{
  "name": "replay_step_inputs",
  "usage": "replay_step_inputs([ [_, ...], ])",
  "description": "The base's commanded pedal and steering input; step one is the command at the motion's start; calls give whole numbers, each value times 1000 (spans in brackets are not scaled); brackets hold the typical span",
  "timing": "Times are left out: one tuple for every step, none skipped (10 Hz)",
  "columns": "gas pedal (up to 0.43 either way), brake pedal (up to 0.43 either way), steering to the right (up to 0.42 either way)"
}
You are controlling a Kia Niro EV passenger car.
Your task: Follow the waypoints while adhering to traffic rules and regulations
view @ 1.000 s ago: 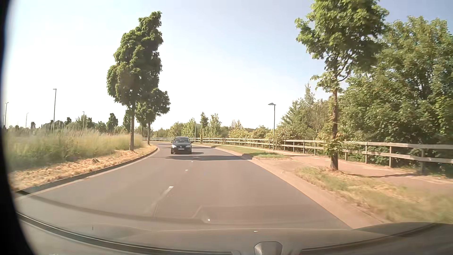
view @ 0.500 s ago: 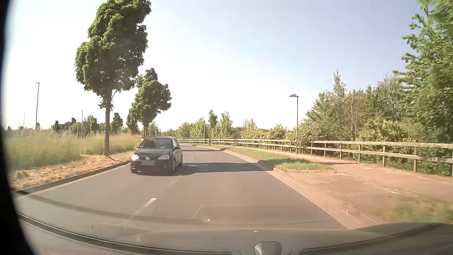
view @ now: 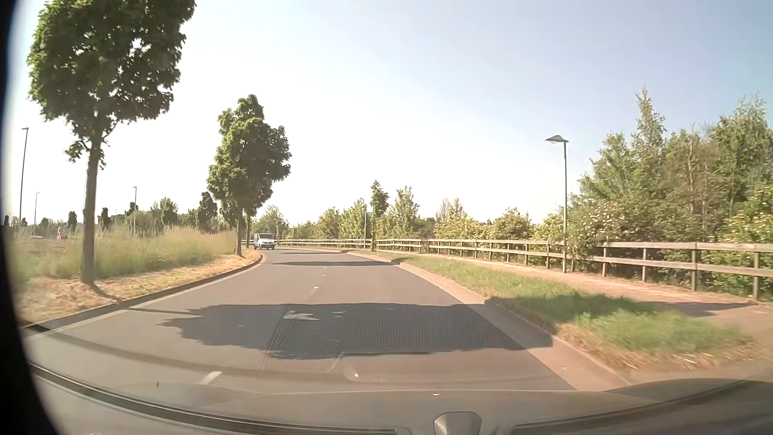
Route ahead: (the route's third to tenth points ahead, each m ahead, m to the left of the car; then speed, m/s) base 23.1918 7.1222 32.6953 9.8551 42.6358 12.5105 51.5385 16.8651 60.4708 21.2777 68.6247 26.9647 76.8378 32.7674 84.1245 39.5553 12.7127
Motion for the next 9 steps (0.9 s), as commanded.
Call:
replay_step_inputs([
  [169, 6, -35],
  [169, 6, -35],
  [169, 6, -34],
  [169, 6, -34],
  [169, 6, -34],
  [169, 6, -34],
  [169, 6, -35],
  [169, 6, -37],
  [169, 6, -39],
])
